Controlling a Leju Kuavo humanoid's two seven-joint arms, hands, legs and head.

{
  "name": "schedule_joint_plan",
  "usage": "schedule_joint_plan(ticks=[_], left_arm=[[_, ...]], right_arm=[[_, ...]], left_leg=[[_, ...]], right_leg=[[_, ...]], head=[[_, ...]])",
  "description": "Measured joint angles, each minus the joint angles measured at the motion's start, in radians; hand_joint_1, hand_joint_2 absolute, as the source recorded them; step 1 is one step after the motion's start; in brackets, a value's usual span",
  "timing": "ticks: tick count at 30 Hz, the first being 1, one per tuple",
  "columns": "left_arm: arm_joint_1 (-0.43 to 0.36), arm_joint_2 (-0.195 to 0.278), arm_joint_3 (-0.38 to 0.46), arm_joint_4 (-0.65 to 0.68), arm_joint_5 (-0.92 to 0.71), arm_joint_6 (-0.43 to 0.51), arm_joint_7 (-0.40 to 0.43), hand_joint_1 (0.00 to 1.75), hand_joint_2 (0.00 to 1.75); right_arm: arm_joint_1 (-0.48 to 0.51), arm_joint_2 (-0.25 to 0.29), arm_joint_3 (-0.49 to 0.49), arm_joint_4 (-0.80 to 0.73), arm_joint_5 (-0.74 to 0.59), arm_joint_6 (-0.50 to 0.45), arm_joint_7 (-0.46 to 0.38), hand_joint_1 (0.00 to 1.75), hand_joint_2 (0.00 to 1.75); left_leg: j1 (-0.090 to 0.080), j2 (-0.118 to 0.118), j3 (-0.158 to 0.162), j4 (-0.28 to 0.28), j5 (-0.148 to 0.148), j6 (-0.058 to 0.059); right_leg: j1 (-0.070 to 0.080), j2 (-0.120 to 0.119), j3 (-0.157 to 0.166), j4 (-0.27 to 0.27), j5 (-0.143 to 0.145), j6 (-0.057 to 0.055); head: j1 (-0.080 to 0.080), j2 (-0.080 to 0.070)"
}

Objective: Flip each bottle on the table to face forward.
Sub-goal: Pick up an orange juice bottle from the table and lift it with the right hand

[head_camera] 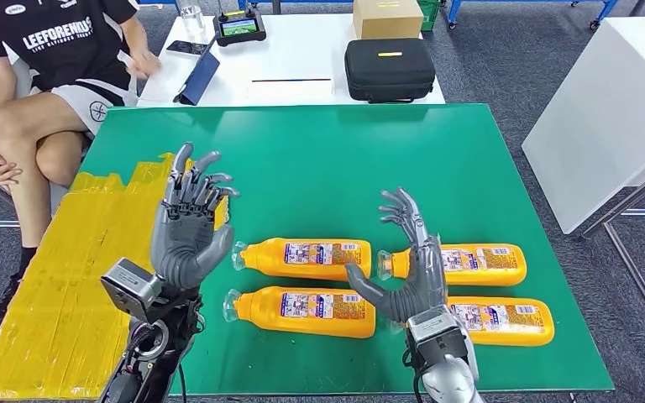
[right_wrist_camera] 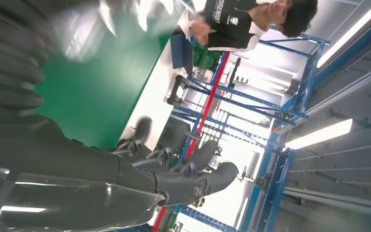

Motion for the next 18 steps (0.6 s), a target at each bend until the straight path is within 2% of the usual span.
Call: schedule_joint_plan(ticks=[1,7,13,15,17,18], left_arm=[[0.0,0.0,0.0,0.0,0.002,0.001,0.0,0.0,1.75],[-0.004,-0.002,-0.001,0.0,0.001,0.022,0.004,0.0,1.75],[-0.005,-0.002,-0.001,0.0,-0.002,0.027,0.006,0.0,1.75],[-0.006,-0.003,-0.001,0.0,-0.01,0.035,0.011,0.0,1.75],[-0.013,-0.008,0.0,0.007,-0.041,0.059,0.025,0.0,1.75],[-0.016,-0.013,0.0,0.013,-0.058,0.071,0.033,0.0,1.75]], right_arm=[[-0.001,0.0,0.0,0.0,0.01,-0.011,0.003,0.0,0.0],[-0.032,-0.006,-0.004,0.004,0.195,-0.111,0.11,0.0,0.0],[-0.038,-0.008,-0.005,0.006,0.226,-0.112,0.135,0.0,0.0],[-0.046,-0.015,-0.012,0.015,0.327,-0.101,0.21,0.0,0.87],[-0.082,-0.034,-0.032,0.07,0.566,-0.037,0.364,0.0,1.75],[-0.108,-0.045,-0.04,0.118,0.674,0.002,0.426,0.0,1.75]], left_leg=[[0.0,0.0,0.0,0.0,0.0,0.0],[0.0,0.0,0.0,0.0,0.0,0.0],[0.0,0.0,0.0,0.0,0.0,0.0],[0.0,0.0,0.0,0.0,0.0,0.0],[0.0,0.0,0.0,0.0,0.0,0.0],[-0.001,0.0,0.0,0.0,0.0,0.001]], right_leg=[[0.0,0.0,0.0,0.0,0.0,0.0],[0.0,0.0,0.0,0.0,0.0,0.0],[0.0,0.0,0.0,0.0,0.0,0.0],[0.0,0.0,0.0,0.0,0.0,0.0],[-0.001,0.0,0.0,0.0,0.0,0.0],[-0.001,0.0,0.0,0.0,0.0,0.0]], head=[[0.0,0.0],[0.0,0.0],[0.0,0.0],[0.0,0.0],[0.0,0.0],[0.0,0.0]])
